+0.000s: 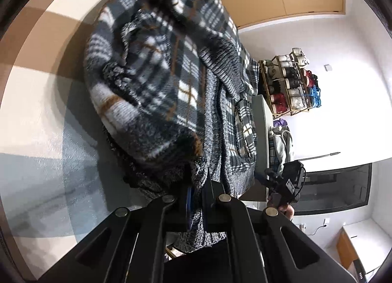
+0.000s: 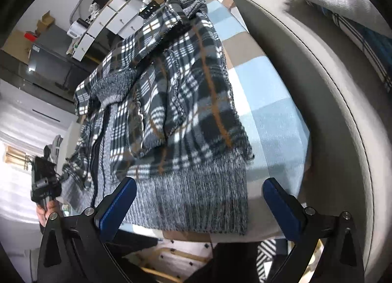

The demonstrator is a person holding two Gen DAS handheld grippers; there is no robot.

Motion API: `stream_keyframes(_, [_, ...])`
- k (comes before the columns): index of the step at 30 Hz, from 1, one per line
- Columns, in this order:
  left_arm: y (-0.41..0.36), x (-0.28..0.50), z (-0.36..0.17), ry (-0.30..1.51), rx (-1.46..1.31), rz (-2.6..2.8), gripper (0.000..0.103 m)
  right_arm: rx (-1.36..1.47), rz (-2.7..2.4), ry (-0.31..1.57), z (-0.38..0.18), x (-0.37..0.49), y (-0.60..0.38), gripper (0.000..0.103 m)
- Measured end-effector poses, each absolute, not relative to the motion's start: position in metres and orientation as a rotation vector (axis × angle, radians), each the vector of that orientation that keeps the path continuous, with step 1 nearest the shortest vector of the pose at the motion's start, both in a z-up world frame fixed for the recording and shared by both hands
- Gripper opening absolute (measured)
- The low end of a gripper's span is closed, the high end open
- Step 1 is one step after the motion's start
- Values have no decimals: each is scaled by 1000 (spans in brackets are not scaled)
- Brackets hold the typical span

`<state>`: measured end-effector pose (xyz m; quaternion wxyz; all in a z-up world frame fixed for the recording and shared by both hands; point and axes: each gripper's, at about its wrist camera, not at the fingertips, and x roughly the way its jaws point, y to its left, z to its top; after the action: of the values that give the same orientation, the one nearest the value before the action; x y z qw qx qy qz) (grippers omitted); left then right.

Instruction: Fold large clothes

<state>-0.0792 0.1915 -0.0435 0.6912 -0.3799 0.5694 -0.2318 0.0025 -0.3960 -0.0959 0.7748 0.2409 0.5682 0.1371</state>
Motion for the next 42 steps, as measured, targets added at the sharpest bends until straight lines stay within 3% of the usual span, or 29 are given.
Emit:
stream_keyframes(12, [184, -82, -49, 1317, -780, -468, 1, 569, 461, 1368, -99, 25, -355, 103])
stream_keyframes(19, [191, -84, -49, 1309, -807, -463, 1, 745, 727, 1235, -85, 26, -335, 103])
stream_keyframes(26, [190, -84, -50, 1325, -802, -437, 1, 455, 511, 1363, -95, 24, -315, 103])
stream_keyframes(31, [191, -86, -51, 1350, -793, -418, 2, 452, 495, 1346, -95, 26, -308, 102])
stream_keyframes(32, [190, -86, -51, 1355, -784, -416, 4, 462, 487, 1338, -95, 27, -307, 89])
stream_keyframes(33, [189, -88, -52, 1368, -761, -406, 8, 464, 475, 1337, -95, 28, -305, 66])
stream_keyframes(34, [189, -89, -52, 1378, -747, -401, 11, 451, 445, 1341, -96, 29, -305, 57])
stream_keyframes(36, [188, -93, -54, 1400, -721, -398, 26, 443, 427, 1328, -97, 30, -309, 35])
stream_keyframes(39, [189, -102, -55, 1399, -745, -410, 35, 483, 428, 1280, -97, 26, -325, 17])
stream_keyframes(42, [191, -117, -56, 1368, -769, -410, 38, 517, 432, 1241, -97, 17, -338, 14])
